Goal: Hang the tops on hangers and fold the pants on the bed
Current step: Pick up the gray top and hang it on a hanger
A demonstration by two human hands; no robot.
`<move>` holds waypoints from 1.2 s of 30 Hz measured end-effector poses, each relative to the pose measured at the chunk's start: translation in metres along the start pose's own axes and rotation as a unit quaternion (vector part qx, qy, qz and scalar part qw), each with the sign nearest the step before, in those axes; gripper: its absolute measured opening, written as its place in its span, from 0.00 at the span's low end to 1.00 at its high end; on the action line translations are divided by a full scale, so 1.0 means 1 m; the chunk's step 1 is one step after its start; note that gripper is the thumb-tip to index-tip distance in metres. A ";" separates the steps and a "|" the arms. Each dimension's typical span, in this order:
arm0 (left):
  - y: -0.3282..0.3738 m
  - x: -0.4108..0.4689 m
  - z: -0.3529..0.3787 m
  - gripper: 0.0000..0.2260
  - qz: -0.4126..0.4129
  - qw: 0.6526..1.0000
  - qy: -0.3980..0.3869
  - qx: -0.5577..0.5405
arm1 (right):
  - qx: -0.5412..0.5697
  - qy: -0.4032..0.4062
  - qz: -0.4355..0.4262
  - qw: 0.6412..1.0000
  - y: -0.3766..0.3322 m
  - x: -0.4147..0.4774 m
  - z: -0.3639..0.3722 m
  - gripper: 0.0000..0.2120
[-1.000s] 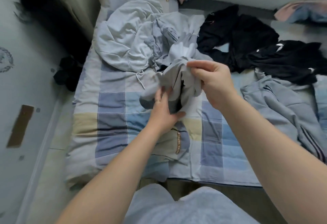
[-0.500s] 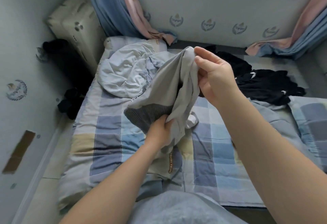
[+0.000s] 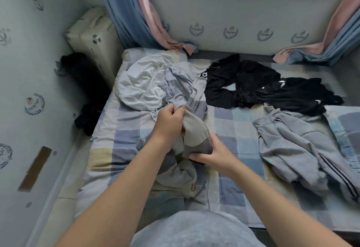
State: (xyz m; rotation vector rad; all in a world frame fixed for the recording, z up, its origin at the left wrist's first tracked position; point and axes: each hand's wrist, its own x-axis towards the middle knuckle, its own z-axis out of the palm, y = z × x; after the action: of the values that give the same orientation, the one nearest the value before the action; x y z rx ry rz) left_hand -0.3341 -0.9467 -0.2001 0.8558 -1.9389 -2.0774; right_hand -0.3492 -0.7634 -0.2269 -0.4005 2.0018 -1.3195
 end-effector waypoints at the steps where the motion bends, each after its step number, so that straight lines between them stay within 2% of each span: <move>1: 0.004 -0.002 0.002 0.17 -0.004 1.000 -0.009 -0.013 | 0.004 0.041 -0.015 0.999 0.004 0.001 0.006 0.25; 2: 0.009 -0.003 0.002 0.14 -0.006 1.000 -0.011 -0.019 | -0.012 0.096 -0.029 0.995 0.003 0.002 0.007 0.18; 3: 0.012 -0.003 0.001 0.12 -0.006 1.000 -0.009 -0.026 | -0.044 0.144 -0.039 0.988 0.000 0.003 0.004 0.15; 4: 0.014 -0.003 -0.001 0.13 -0.002 1.000 -0.003 -0.023 | -0.071 0.170 -0.051 0.982 -0.005 0.004 -0.002 0.14; 8: 0.012 -0.007 -0.012 0.11 -0.016 1.000 -0.004 -0.009 | -0.150 0.190 -0.173 0.955 -0.049 -0.001 -0.031 0.05; 12: 0.001 -0.022 -0.007 0.14 -0.037 0.995 -0.097 -0.012 | -0.184 0.168 -0.266 0.931 -0.101 -0.002 -0.048 0.12; 15: -0.012 -0.034 0.004 0.23 0.033 0.989 -0.145 0.007 | -0.194 0.144 -0.265 0.934 -0.127 -0.005 -0.047 0.16; 17: -0.016 -0.038 0.013 0.30 0.075 0.986 -0.135 0.057 | -0.202 0.152 -0.275 0.928 -0.143 -0.007 -0.042 0.17; 19: -0.014 -0.041 0.022 0.30 0.131 0.979 -0.114 0.103 | -0.201 0.161 -0.296 0.920 -0.159 -0.008 -0.035 0.20; 21: -0.010 -0.042 0.030 0.24 0.183 0.975 -0.066 0.107 | -0.194 0.170 -0.311 0.915 -0.172 -0.008 -0.029 0.21; 23: -0.004 -0.042 0.036 0.10 0.199 0.974 0.011 0.104 | -0.180 0.185 -0.322 0.911 -0.183 -0.008 -0.024 0.21; 24: -0.002 -0.041 0.037 0.08 0.197 0.972 0.052 0.118 | -0.171 0.195 -0.328 0.909 -0.187 -0.007 -0.023 0.21; 25: -0.003 -0.040 0.036 0.10 0.189 0.969 0.080 0.136 | -0.161 0.207 -0.334 0.905 -0.192 -0.007 -0.024 0.21; 29: -0.013 -0.033 0.026 0.08 0.134 0.968 0.066 0.204 | -0.123 0.255 -0.354 0.891 -0.203 0.001 -0.035 0.17; 31: -0.021 -0.031 0.015 0.12 0.111 0.965 0.071 0.226 | -0.126 0.288 -0.351 0.882 -0.203 0.007 -0.046 0.14; 33: -0.025 -0.030 0.004 0.16 0.098 0.969 0.075 0.212 | -0.135 0.318 -0.340 0.874 -0.201 0.015 -0.058 0.12; 36: -0.017 -0.032 -0.009 0.16 0.106 0.983 0.039 0.145 | -0.140 0.341 -0.310 0.876 -0.192 0.028 -0.073 0.09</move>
State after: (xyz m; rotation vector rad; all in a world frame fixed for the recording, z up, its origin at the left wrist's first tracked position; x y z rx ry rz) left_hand -0.2985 -0.9360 -0.2074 0.7306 -2.2152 -1.6456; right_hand -0.4419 -0.8143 -0.0486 -0.8614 2.8252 -1.7192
